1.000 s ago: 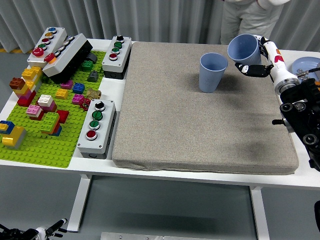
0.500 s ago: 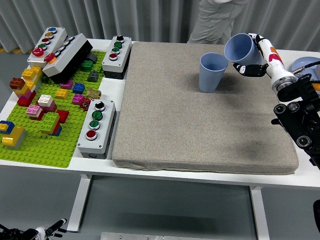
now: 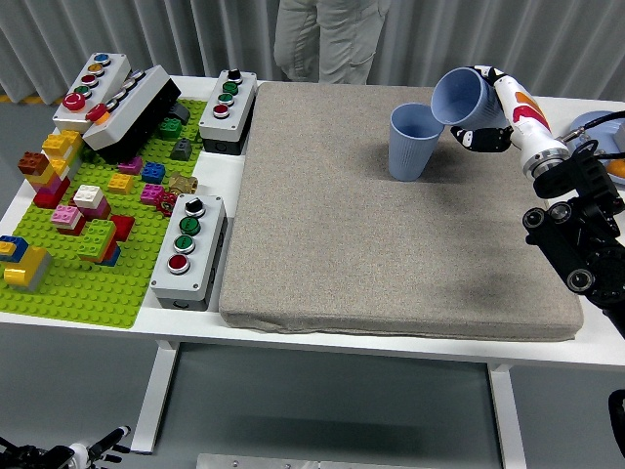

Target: Pick cup pour cup place

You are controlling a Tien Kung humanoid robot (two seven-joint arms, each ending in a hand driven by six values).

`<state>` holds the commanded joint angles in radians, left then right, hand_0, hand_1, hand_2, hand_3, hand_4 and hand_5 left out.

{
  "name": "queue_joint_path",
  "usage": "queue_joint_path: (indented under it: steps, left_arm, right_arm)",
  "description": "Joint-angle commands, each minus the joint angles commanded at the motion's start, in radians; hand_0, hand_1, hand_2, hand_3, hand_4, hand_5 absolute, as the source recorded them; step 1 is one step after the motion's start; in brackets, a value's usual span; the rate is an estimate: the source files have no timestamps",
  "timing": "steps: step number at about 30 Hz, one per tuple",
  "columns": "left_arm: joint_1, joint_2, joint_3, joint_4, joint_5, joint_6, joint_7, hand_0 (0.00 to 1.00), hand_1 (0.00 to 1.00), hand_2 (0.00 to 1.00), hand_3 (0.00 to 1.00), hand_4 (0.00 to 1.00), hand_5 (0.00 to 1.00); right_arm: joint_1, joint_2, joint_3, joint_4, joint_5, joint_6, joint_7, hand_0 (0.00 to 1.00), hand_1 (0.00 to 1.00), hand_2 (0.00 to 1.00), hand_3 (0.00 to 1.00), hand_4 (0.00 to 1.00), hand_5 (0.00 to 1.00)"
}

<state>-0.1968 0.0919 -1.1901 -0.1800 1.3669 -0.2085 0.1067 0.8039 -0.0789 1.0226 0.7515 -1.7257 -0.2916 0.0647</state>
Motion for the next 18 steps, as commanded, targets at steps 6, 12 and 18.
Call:
queue_joint_path:
  steps: [6, 12, 18]
  left_arm:
    - [0.002, 0.000, -0.001, 0.000, 0.001, 0.000, 0.001, 0.836, 0.850, 0.898, 0.790, 0.599, 0.998]
    - [0.005, 0.001, -0.001, 0.000, 0.003, 0.000, 0.001, 0.837, 0.850, 0.899, 0.790, 0.599, 0.998]
    - [0.002, 0.001, -0.002, 0.000, 0.005, 0.000, 0.001, 0.837, 0.850, 0.899, 0.790, 0.600, 0.998]
  right_arm:
    - [0.000, 0.000, -0.001, 0.000, -0.006, -0.004, -0.001, 0.790, 0.662, 0.549, 0.598, 0.676, 0.031]
    - [0.000, 0.001, -0.008, -0.007, -0.019, -0.012, 0.002, 0.792, 0.662, 0.547, 0.596, 0.675, 0.033]
    - [0.010, -0.003, -0.024, -0.019, -0.077, -0.028, -0.001, 0.792, 0.662, 0.547, 0.593, 0.675, 0.032]
